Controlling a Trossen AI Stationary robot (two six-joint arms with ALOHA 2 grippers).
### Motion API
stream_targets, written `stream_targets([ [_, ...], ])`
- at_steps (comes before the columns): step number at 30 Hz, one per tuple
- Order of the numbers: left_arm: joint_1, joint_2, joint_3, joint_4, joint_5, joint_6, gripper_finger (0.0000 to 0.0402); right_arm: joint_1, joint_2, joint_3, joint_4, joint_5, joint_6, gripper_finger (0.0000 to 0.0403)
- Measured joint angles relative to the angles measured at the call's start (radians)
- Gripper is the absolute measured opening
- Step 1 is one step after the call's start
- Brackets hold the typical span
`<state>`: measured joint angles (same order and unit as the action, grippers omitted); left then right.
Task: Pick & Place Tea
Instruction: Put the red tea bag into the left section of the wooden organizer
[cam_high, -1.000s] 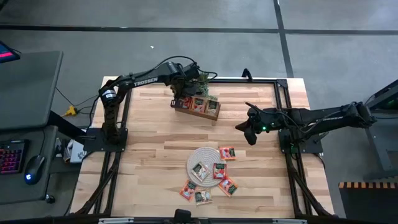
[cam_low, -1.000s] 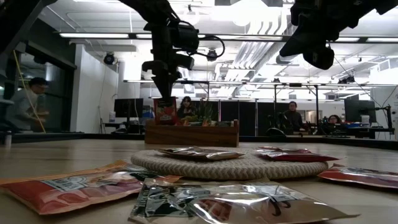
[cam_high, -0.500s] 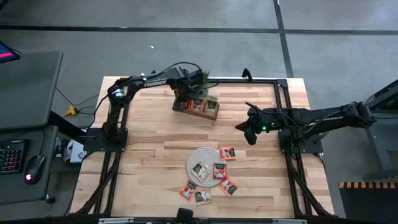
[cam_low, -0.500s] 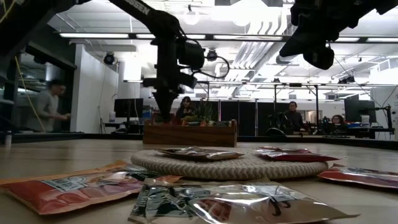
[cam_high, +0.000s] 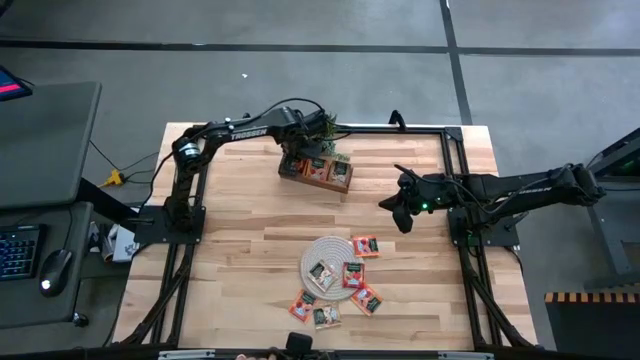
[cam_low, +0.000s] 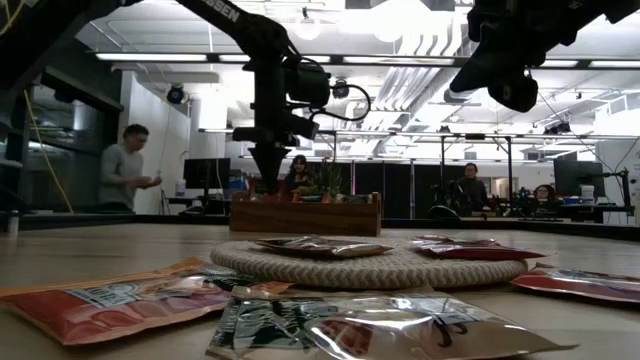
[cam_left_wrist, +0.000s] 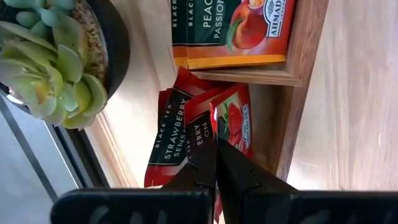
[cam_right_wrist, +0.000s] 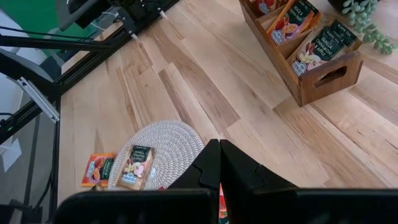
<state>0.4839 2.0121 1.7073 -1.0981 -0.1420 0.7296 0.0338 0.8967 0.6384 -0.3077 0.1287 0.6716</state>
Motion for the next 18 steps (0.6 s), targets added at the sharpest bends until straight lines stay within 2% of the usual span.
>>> stream_targets([
  [9, 0.0, 0.0, 0.0, -0.001, 0.003, 0.0, 0.001, 0.0, 0.0, 0.0, -0.003, 0.0, -0.002, 0.0],
  [13, 0.0, 0.0, 0.0, -0.01, 0.003, 0.0, 0.0038, 0.0, 0.0, 0.0, -0.003, 0.0, -0.002, 0.0],
  [18, 0.0, 0.0, 0.0, -0.029, -0.001, -0.008, 0.0094, 0.0, 0.0, 0.0, -0.003, -0.005, -0.002, 0.0],
])
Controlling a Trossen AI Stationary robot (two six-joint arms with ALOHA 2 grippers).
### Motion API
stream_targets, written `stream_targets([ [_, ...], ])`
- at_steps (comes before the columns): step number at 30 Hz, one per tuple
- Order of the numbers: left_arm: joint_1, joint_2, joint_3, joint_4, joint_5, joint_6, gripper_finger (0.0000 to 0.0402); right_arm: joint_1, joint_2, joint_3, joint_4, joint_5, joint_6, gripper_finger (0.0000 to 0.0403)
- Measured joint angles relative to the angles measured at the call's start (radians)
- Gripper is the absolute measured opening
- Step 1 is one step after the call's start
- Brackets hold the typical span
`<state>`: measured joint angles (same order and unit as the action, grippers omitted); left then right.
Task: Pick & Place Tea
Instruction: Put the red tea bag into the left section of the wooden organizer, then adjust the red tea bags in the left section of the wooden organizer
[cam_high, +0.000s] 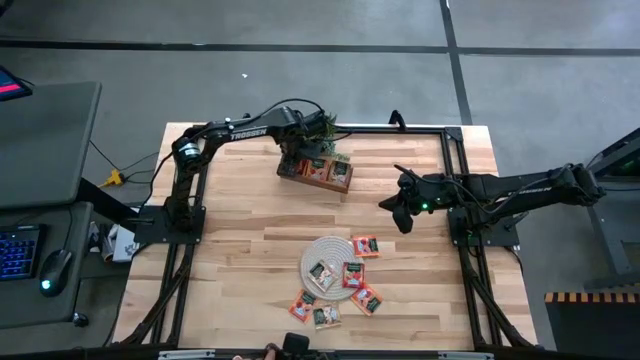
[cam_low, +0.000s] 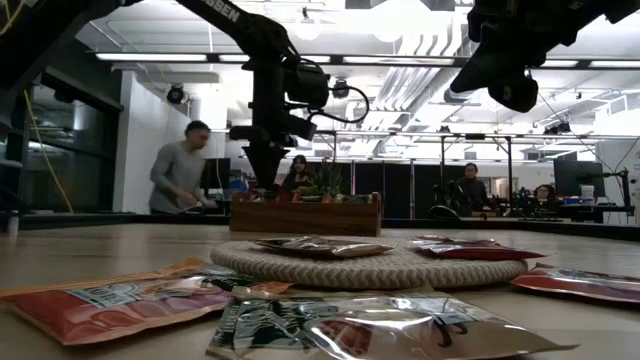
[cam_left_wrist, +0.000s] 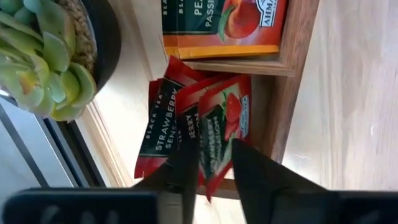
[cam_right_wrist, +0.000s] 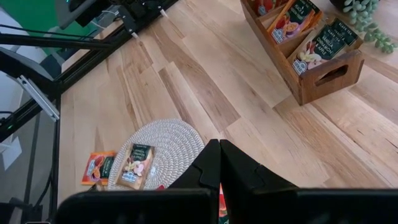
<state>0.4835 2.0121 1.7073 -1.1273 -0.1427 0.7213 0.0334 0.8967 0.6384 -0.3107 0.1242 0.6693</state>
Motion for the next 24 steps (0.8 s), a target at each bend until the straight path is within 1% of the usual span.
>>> stream_targets([
  [4, 0.0, 0.0, 0.005, -0.008, -0.006, -0.021, 0.0132, 0.0, 0.0, 0.0, 0.0, 0.0, 0.0, 0.0],
  [8, 0.0, 0.0, 0.053, -0.04, -0.03, -0.041, 0.015, 0.0, 0.0, 0.0, 0.0, 0.0, 0.0, 0.0],
  [16, 0.001, 0.0, 0.189, -0.084, -0.036, -0.048, 0.0151, 0.0, 0.0, 0.0, -0.001, 0.0, 0.0, 0.0],
  [24, 0.01, 0.0, 0.211, -0.076, 0.002, 0.03, 0.0151, 0.0, 0.0, 0.0, -0.001, -0.003, -0.005, 0.0],
])
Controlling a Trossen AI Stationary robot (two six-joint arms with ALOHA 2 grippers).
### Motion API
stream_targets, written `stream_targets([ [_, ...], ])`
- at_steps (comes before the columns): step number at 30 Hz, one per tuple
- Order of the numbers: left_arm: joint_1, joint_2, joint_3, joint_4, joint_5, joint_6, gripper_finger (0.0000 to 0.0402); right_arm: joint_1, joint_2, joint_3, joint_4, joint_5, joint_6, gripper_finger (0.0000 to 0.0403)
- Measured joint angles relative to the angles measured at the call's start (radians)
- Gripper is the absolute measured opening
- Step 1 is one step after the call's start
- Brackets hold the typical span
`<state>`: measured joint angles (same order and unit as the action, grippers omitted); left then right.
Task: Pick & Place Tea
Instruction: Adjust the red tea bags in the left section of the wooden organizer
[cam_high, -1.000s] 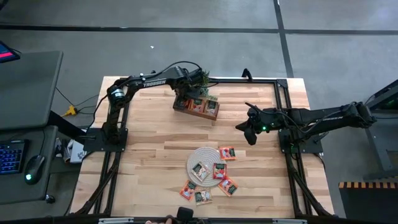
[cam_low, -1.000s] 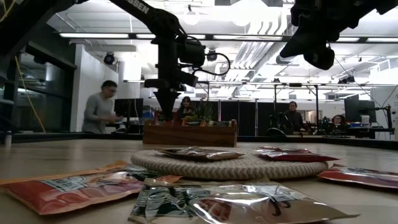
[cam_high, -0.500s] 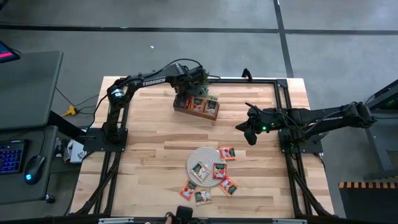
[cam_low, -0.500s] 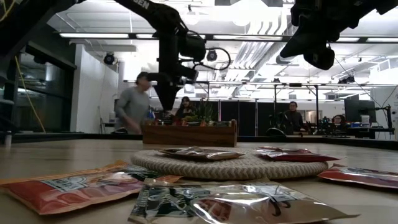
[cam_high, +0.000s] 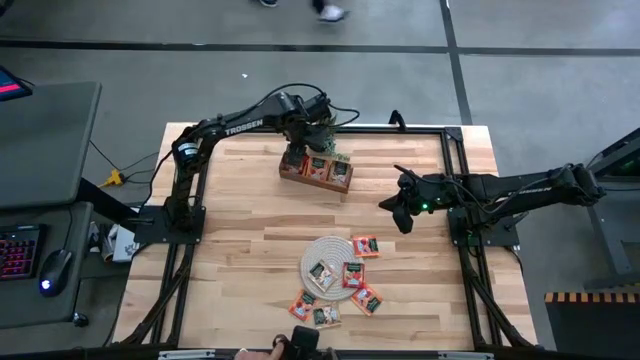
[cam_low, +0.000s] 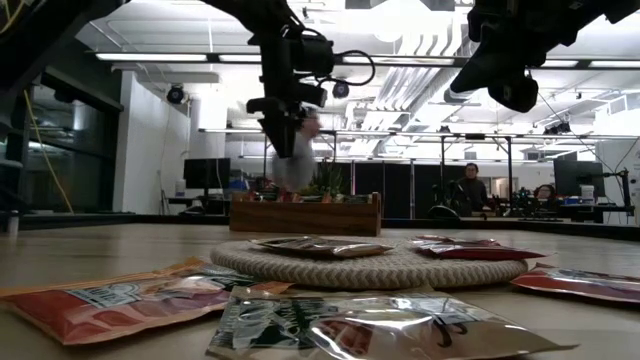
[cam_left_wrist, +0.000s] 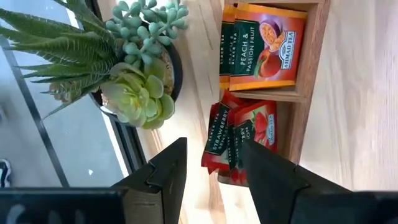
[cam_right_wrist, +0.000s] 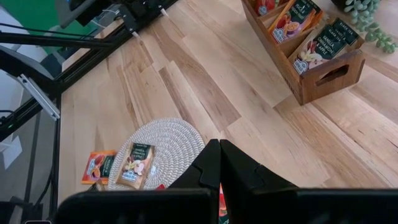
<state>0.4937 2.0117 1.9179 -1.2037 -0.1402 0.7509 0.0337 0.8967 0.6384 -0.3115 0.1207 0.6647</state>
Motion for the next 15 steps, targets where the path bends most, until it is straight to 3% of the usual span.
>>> stream_targets([
  [15, 0.096, 0.0, 0.0, -0.009, 0.1, 0.008, 0.0151, 0.0, 0.0, 0.0, 0.001, -0.001, -0.016, 0.0],
])
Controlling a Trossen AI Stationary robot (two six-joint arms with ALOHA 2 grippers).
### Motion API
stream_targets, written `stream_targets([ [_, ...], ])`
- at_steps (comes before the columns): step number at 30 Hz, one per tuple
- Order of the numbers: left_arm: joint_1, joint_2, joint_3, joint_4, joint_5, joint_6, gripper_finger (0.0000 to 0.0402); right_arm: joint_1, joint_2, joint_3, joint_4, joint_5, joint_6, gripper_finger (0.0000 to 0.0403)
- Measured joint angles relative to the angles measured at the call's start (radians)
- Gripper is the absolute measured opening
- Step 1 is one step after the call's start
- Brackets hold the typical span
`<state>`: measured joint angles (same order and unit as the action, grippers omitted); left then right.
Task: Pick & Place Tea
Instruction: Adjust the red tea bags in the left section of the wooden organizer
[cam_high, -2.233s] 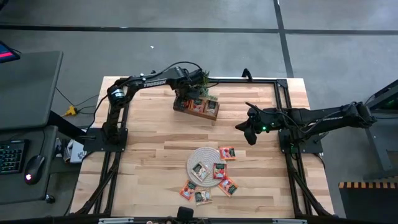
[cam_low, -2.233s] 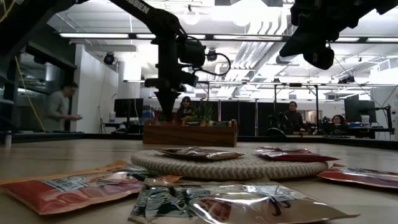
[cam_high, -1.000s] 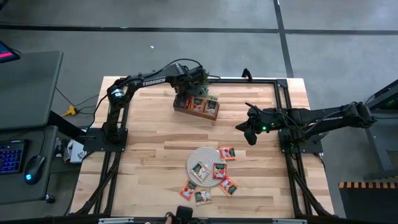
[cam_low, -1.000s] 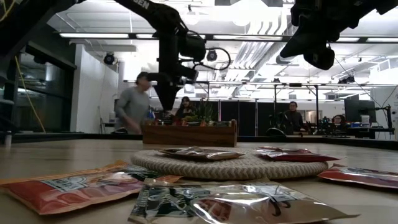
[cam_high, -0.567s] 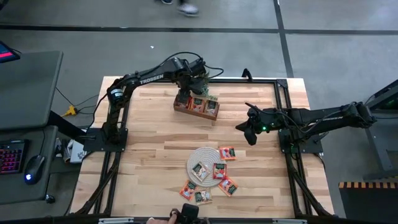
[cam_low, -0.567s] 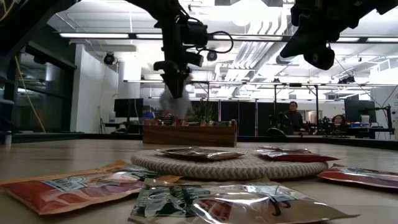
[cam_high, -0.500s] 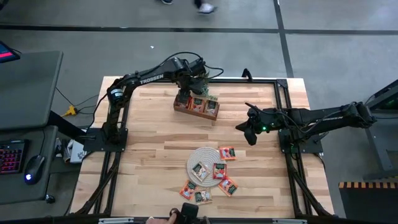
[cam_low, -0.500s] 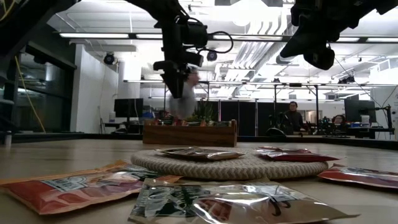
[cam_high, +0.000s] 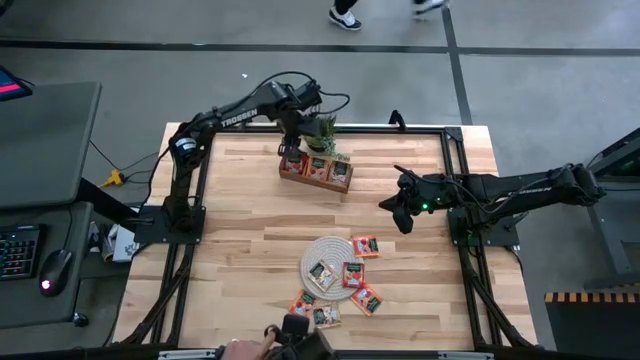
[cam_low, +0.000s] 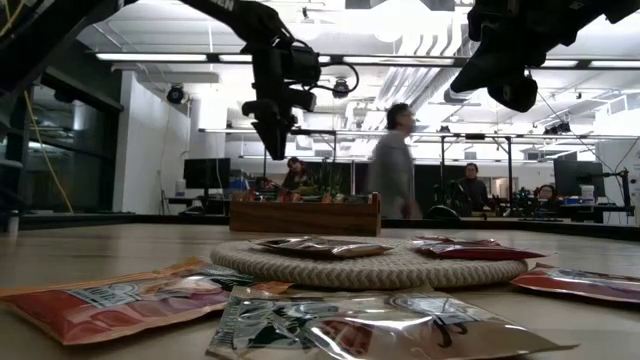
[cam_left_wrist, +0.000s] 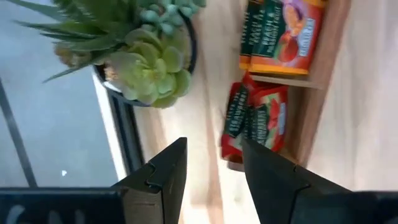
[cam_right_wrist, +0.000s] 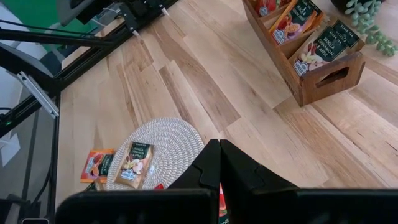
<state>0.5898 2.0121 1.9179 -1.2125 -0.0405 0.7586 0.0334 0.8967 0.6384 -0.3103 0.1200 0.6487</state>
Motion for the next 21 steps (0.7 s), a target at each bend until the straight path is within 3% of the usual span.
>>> stream_targets([
  [21, 0.065, 0.076, -0.002, -0.013, 0.095, 0.023, 0.0151, 0.0, 0.0, 0.0, 0.0, 0.0, -0.002, 0.0],
])
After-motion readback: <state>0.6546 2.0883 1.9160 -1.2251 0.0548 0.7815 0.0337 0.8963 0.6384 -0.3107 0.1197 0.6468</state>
